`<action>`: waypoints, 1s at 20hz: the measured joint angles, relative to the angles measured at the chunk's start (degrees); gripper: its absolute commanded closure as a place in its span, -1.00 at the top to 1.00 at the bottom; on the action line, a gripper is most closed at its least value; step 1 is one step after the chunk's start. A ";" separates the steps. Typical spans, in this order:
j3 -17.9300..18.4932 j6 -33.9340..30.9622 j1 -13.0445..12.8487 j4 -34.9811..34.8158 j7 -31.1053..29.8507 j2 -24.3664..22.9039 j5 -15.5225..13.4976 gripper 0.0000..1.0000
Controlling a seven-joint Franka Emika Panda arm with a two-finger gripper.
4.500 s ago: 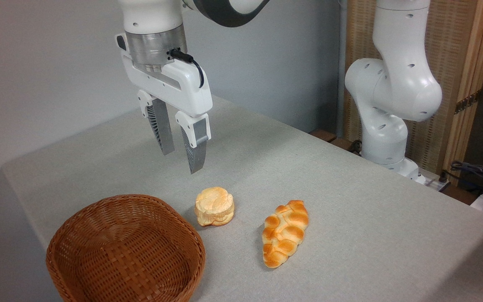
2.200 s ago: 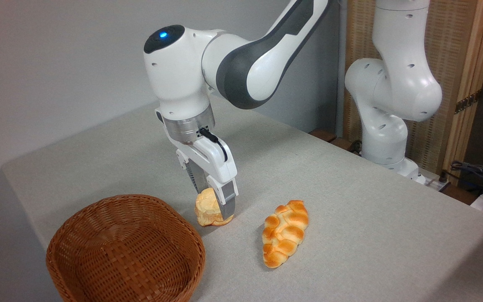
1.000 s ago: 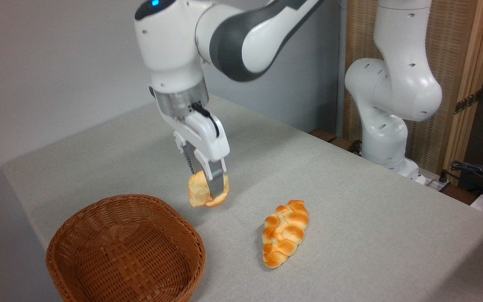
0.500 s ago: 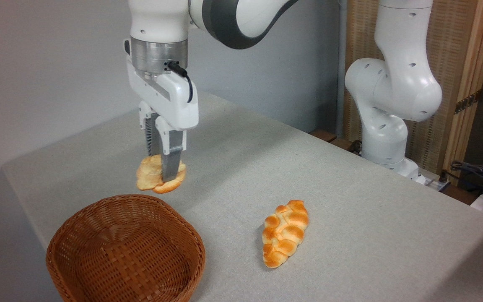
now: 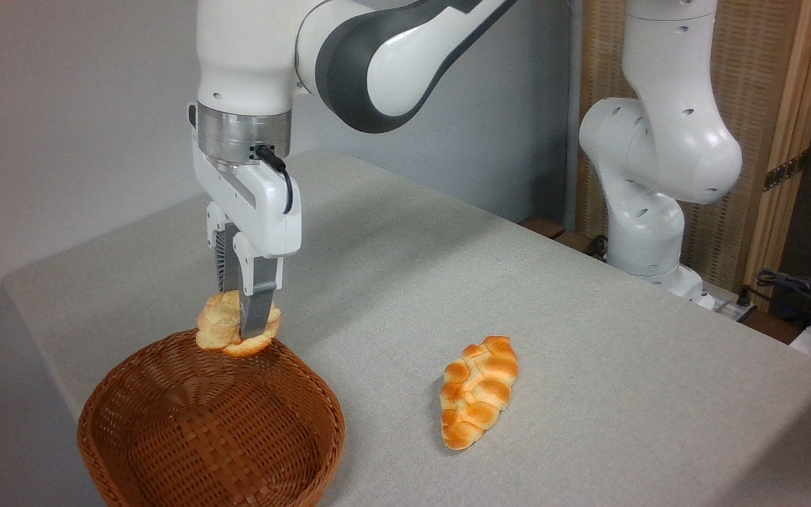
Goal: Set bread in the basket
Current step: 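Lower the bun into the wicker basket and open the gripper, then raise the open gripper up away from the basket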
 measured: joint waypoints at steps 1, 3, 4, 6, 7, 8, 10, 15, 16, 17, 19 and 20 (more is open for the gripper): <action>-0.08 0.00 0.00 0.02 0.00 0.01 0.00 1.00; -0.09 0.00 0.03 0.13 0.00 0.01 0.00 1.00; -0.09 0.00 0.03 0.16 0.00 0.00 0.00 1.00; -0.09 0.00 0.03 0.21 0.00 0.01 0.00 1.00; -0.09 0.00 0.04 0.21 0.00 0.01 0.00 1.00; -0.09 0.00 0.04 0.22 0.00 0.01 0.00 1.00; -0.09 0.00 0.04 0.29 0.00 -0.01 0.00 1.00; -0.06 -0.37 0.10 0.91 -2.95 -1.67 0.00 1.00; -0.06 -1.37 0.10 1.03 -3.88 -2.30 0.00 1.00; -0.07 -3.24 0.09 1.23 -4.64 -2.92 0.00 1.00; -0.05 -7.79 0.11 1.48 -5.09 -3.68 0.00 1.00; -0.04 -9.92 0.13 1.54 -5.12 -3.80 0.00 1.00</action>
